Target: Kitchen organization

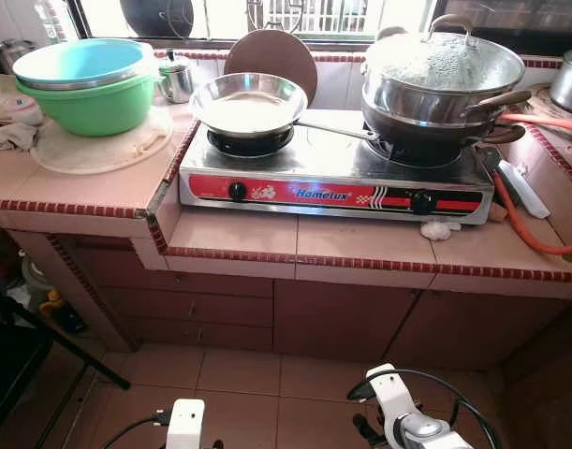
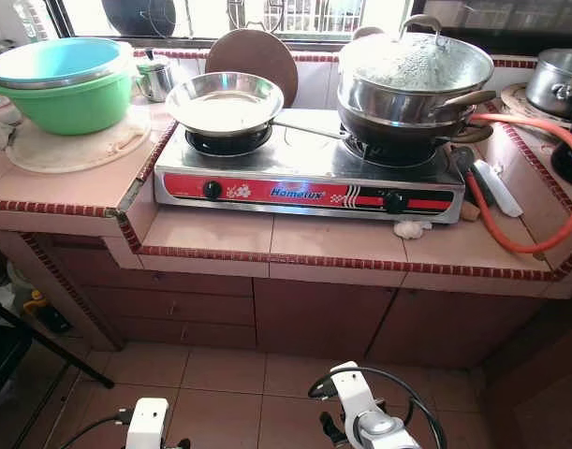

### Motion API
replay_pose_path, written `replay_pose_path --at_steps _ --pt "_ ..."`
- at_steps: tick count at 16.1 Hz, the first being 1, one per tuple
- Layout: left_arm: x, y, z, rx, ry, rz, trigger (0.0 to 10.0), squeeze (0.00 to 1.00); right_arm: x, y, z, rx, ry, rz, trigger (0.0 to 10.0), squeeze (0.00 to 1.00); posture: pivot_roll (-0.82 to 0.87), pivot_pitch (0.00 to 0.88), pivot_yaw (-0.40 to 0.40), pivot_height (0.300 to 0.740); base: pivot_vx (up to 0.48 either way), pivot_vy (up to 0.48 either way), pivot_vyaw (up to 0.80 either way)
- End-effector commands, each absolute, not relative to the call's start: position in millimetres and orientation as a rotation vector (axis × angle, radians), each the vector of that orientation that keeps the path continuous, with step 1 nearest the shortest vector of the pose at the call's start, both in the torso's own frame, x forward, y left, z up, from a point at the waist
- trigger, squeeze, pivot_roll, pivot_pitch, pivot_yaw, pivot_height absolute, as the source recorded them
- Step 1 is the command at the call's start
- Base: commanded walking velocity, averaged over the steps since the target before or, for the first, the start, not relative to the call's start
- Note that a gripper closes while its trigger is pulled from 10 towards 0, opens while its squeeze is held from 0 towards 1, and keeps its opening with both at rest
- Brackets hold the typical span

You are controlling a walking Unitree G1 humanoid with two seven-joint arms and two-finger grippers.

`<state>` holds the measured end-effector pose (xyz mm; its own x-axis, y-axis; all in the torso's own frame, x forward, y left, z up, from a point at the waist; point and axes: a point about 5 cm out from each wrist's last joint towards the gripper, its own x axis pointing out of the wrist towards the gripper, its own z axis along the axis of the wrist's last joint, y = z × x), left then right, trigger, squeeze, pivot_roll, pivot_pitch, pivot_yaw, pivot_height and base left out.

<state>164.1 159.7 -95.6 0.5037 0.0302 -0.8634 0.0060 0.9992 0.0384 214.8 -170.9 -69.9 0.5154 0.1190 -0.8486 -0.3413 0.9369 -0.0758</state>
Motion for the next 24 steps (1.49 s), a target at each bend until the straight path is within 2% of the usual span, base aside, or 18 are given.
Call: replay_pose_path --at_steps 1,4,7,9,12,14,24 --pt "213.0 207.0 -63.3 -0.082 0.788 0.217 10.0 0.0 255.1 -132.0 -45.6 -0.052 0.873 0.209 10.0 0.0 0.04 0.0 0.001 0.74 0.0 0.0 0.0" --pt "210.3 201.1 -66.5 -0.092 0.816 0.204 10.0 0.0 247.7 -141.1 -50.9 -0.063 0.897 0.198 10.0 0.0 0.03 0.0 -0.015 0.74 0.0 0.0 0.0" --pt "198.2 182.2 -76.3 -0.139 0.868 0.179 10.0 0.0 235.1 -164.4 -58.4 -0.073 0.93 0.147 10.0 0.0 -0.05 0.0 -0.011 0.74 0.0 0.0 0.0" --pt "202.5 181.7 -74.2 -0.083 0.869 0.115 10.0 0.0 237.1 -157.3 -57.6 -0.048 0.919 0.143 10.0 0.0 -0.06 0.0 -0.001 0.74 0.0 0.0 0.0" --pt "219.2 199.0 -62.7 -0.081 0.827 0.176 10.0 0.0 241.2 -137.3 -55.2 -0.086 0.902 0.219 10.0 0.0 0.02 0.0 -0.02 0.74 0.0 0.0 0.0" --pt "219.4 203.2 -61.9 -0.136 0.817 0.243 10.0 0.0 245.2 -138.0 -52.8 -0.13 0.906 0.216 10.0 0.0 0.01 0.0 -0.011 0.74 0.0 0.0 0.0" --pt "219.3 203.7 -61.8 -0.145 0.815 0.248 10.0 0.0 245.5 -137.9 -52.7 -0.14 0.91 0.218 10.0 0.0 0.01 0.0 -0.012 0.74 0.0 0.0 0.0"
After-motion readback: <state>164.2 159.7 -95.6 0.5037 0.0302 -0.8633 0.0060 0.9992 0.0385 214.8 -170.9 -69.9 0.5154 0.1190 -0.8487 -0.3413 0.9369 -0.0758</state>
